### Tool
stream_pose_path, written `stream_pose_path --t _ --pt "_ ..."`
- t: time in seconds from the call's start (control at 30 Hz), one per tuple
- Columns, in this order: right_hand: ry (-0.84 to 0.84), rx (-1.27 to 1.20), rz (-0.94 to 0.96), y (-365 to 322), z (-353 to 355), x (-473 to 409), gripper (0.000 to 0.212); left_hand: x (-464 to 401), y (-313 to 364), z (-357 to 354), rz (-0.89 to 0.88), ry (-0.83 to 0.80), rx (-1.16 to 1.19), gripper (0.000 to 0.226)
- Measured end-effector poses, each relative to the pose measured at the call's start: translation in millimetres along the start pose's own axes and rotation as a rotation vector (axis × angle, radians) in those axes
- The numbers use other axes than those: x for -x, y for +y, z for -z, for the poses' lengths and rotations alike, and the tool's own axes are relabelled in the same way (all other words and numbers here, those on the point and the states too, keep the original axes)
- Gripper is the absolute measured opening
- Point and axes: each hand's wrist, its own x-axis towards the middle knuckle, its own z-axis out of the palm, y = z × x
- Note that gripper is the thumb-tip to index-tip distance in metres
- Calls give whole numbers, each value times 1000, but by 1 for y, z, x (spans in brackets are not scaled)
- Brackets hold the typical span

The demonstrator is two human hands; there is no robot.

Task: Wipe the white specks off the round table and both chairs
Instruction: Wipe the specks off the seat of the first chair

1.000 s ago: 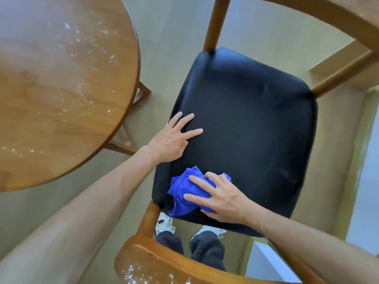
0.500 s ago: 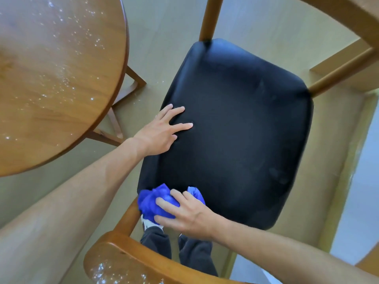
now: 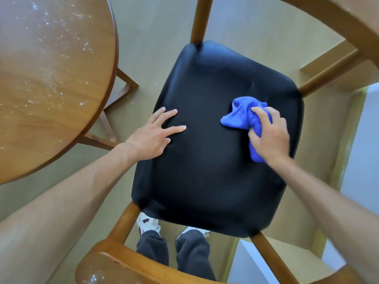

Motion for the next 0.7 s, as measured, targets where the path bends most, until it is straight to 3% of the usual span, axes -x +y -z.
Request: stream_pose_path --t 0.03,0.1,0.17,0.33,0.43,0.5,0.57,0.63,0.7 --pt "36 -46 -137 -22 -6 3 52 0 0 0 0 1 -2 54" --pt "58 -88 -163 -63 -18 23 51 -2 0 -1 4 -4 0 53" --pt "-2 -93 40 -93 -29 58 50 -2 -1 -2 7 4 19 53" --pt "-271 -102 763 -124 -30 153 43 -6 -5 -4 -26 20 43 55" --pt "-299 -51 938 -96 -25 128 40 -5 -6 -5 -27 56 36 54" --pt "-216 13 897 -62 -21 79 40 -10 -4 -3 -66 119 10 50" --pt "-82 100 728 -16 -14 17 47 -22 0 1 -116 165 -97 39" --pt "10 191 412 31 -1 -44 52 -35 7 1 -145 177 -185 46" --pt "22 158 -30 58 9 -90 54 -41 15 -4 -87 117 -159 71"
